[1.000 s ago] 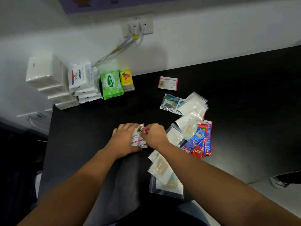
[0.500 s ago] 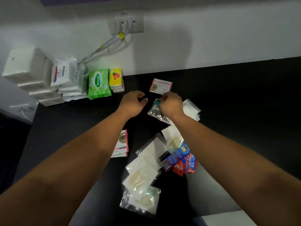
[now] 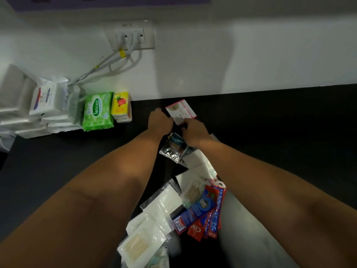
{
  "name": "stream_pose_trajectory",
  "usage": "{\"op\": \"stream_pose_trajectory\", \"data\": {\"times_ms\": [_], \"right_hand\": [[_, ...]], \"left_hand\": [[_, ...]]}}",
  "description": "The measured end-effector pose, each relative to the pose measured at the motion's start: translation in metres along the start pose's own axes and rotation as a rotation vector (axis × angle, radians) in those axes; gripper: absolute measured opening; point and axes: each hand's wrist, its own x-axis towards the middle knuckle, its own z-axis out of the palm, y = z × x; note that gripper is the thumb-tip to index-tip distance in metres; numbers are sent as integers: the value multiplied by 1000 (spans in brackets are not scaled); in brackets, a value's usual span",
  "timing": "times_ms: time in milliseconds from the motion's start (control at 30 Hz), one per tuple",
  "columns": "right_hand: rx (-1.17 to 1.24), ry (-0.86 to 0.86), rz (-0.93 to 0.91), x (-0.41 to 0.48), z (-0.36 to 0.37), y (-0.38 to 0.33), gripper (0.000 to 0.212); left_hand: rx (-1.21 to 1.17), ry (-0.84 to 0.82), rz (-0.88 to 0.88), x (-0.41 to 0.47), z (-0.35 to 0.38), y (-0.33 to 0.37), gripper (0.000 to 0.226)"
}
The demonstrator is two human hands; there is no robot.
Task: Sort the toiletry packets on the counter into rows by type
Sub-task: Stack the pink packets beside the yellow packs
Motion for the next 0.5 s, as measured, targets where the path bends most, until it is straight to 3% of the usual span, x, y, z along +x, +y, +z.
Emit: {"op": "stream_pose_trajectory", "data": {"times_ms": [233,367,500], "right_hand": [[-132,-96,-72,-1,-2,3,34],[-166,-153,-151,0,-9,8,35],[-93,-139,-184,0,-18,15,32]], "left_hand": [[-57,-104,-11,18,4,14,53],[-86,-133,-79,22,13,19,32],[-62,-118,-15,14,17,19,30]]}}
